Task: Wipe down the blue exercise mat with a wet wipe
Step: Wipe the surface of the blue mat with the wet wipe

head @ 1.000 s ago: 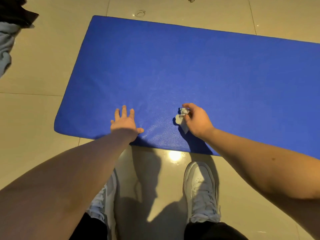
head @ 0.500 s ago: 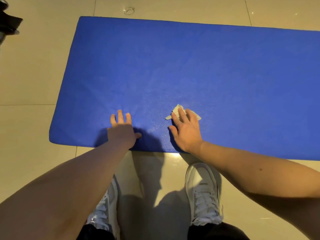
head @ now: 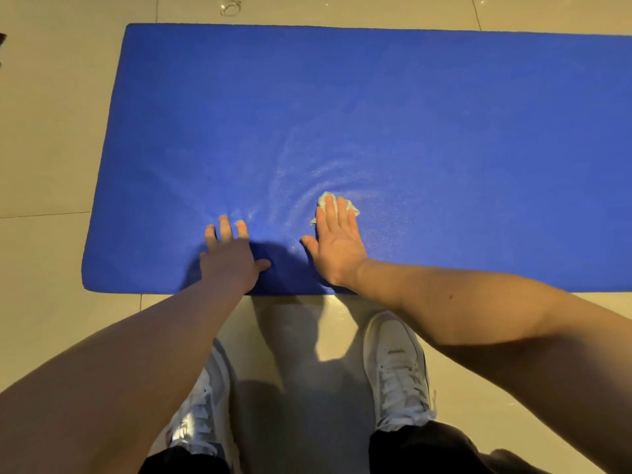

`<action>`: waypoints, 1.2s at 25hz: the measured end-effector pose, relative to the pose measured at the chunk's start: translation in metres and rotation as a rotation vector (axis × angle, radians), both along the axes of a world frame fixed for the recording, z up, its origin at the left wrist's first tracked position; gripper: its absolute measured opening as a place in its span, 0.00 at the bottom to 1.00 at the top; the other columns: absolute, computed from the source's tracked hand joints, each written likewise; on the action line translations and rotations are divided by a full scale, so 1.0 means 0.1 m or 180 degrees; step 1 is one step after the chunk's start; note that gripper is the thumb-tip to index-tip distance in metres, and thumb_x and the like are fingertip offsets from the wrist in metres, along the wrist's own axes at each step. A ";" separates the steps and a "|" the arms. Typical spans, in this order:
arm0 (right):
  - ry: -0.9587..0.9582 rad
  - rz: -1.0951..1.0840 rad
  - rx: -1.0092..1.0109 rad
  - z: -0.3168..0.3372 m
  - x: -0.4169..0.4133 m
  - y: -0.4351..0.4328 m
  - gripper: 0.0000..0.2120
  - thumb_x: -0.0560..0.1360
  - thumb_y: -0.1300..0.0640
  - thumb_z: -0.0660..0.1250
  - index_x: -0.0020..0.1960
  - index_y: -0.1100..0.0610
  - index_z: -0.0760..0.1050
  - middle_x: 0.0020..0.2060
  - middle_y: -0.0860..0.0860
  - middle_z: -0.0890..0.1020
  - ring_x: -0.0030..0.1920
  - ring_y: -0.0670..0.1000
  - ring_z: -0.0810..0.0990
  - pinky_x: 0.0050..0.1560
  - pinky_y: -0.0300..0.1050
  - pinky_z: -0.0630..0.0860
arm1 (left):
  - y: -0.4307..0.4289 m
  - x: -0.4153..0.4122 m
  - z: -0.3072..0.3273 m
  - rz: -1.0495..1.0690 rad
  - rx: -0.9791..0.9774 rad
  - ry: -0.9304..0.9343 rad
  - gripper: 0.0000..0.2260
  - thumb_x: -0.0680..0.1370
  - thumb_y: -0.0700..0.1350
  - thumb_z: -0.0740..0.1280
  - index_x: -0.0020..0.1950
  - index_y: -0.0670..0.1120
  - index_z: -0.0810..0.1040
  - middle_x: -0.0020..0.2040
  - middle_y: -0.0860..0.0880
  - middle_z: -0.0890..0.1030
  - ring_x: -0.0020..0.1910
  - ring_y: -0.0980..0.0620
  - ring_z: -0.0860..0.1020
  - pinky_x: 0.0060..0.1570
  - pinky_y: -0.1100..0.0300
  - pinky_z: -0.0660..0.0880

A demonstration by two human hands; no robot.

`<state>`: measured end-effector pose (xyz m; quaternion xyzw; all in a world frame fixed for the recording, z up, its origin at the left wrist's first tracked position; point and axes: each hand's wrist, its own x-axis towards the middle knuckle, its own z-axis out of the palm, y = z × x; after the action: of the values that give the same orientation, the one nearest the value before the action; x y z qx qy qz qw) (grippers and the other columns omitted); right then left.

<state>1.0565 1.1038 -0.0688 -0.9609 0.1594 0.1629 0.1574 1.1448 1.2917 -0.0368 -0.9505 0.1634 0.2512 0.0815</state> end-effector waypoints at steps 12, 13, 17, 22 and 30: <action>-0.0345 0.0400 -0.0076 0.02 -0.09 -0.20 0.33 0.83 0.43 0.52 0.80 0.60 0.48 0.80 0.53 0.50 0.80 0.58 0.47 0.79 0.54 0.43 | 0.12 -0.12 0.12 0.0279 -0.0159 0.0126 0.42 0.76 0.67 0.67 0.82 0.56 0.49 0.82 0.52 0.46 0.80 0.45 0.46 0.65 0.46 0.70; -0.0261 0.0152 -0.0164 -0.01 -0.11 -0.29 0.33 0.82 0.42 0.51 0.80 0.61 0.50 0.80 0.54 0.51 0.79 0.59 0.49 0.79 0.55 0.45 | 0.15 -0.15 0.12 0.0292 -0.0149 0.0138 0.42 0.76 0.66 0.67 0.82 0.57 0.49 0.82 0.52 0.46 0.80 0.45 0.46 0.64 0.46 0.71; 0.0127 -0.0516 -0.0250 0.05 -0.14 -0.20 0.35 0.82 0.41 0.46 0.79 0.65 0.51 0.79 0.57 0.48 0.79 0.62 0.47 0.78 0.58 0.45 | 0.22 -0.20 0.14 0.0243 -0.0128 0.0192 0.41 0.77 0.66 0.66 0.82 0.57 0.48 0.82 0.52 0.45 0.81 0.44 0.44 0.62 0.46 0.73; 0.0035 0.0872 0.0212 0.10 -0.40 0.65 0.34 0.84 0.45 0.49 0.80 0.64 0.44 0.80 0.58 0.44 0.80 0.59 0.39 0.78 0.57 0.43 | 0.24 -0.19 0.14 0.0219 -0.0065 0.0204 0.40 0.77 0.66 0.65 0.82 0.58 0.47 0.82 0.53 0.43 0.81 0.46 0.43 0.63 0.46 0.72; 0.0003 0.1123 -0.0147 0.22 -0.77 0.05 0.32 0.84 0.44 0.47 0.81 0.60 0.43 0.81 0.52 0.45 0.80 0.54 0.41 0.79 0.49 0.40 | 0.25 -0.27 0.10 0.0272 -0.0174 0.0184 0.36 0.80 0.62 0.64 0.83 0.55 0.49 0.82 0.51 0.44 0.81 0.43 0.44 0.67 0.41 0.71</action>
<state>0.9793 1.1092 -0.0467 -0.9772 -0.0079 0.1848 0.1042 1.1177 1.3165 -0.0266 -0.9509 0.1318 0.2772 0.0400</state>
